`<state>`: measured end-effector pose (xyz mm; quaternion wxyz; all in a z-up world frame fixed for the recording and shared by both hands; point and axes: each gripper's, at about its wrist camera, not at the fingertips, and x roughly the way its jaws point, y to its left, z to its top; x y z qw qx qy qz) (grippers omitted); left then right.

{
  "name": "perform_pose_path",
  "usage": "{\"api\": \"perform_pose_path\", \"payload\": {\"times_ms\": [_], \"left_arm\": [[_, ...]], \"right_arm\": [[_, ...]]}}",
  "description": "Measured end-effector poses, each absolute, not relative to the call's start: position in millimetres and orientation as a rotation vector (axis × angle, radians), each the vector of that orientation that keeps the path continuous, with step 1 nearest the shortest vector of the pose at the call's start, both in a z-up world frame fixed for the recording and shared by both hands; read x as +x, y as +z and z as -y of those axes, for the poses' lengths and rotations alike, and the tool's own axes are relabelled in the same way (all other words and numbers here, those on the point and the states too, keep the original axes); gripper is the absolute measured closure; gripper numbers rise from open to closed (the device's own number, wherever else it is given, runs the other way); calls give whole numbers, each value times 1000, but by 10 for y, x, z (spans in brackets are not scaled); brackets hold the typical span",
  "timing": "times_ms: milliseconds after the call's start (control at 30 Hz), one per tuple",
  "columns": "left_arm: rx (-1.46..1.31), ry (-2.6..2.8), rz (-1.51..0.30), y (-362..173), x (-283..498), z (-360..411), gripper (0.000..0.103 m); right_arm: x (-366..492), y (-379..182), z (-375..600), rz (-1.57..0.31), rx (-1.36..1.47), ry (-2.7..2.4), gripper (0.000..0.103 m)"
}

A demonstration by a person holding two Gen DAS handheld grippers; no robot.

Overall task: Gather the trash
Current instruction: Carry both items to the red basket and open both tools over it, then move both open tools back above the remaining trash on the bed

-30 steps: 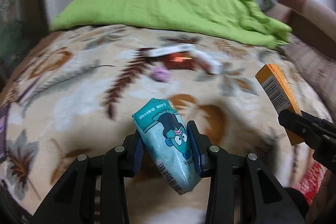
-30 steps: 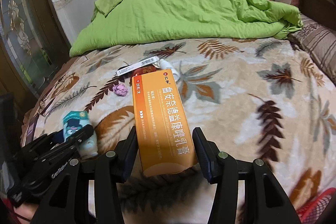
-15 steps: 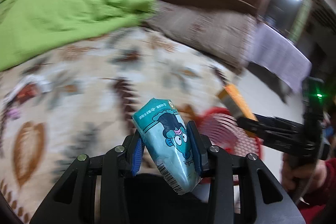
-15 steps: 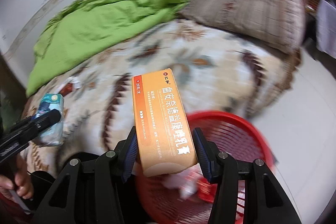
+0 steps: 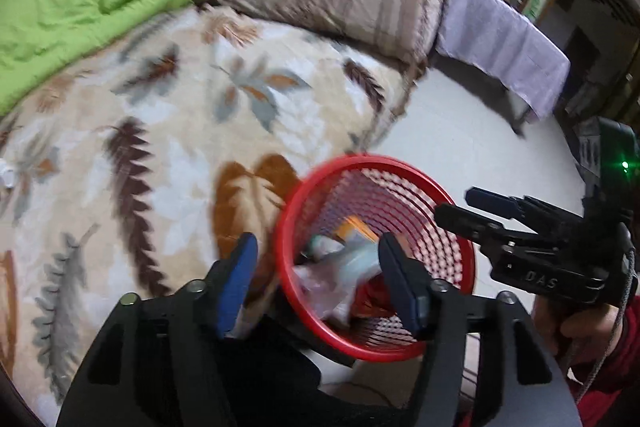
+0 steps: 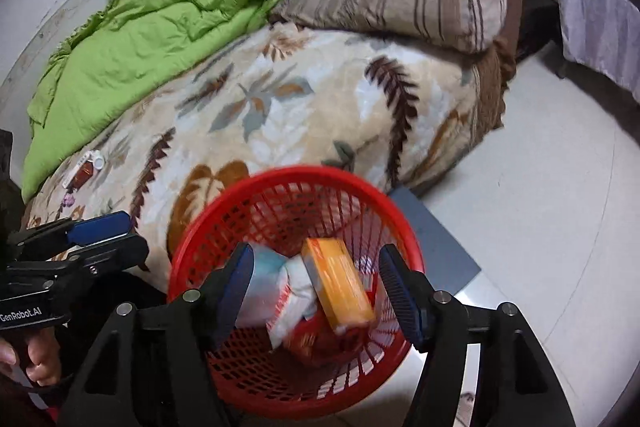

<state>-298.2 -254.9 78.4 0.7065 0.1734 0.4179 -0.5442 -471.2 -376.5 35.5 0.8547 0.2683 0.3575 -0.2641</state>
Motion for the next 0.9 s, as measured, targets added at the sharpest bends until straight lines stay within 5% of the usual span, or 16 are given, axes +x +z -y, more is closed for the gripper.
{"api": "perform_pose_path", "payload": {"times_ms": [433,900], "left_arm": [[220,-707,-728,1313,-2107,1179,11],[329,-121,-718,1082,-1234,19,9]], "right_arm": [[-3273,828,3017,-695,350,-220,26],[-1748,705,2077,-794,209,-39,21]]}}
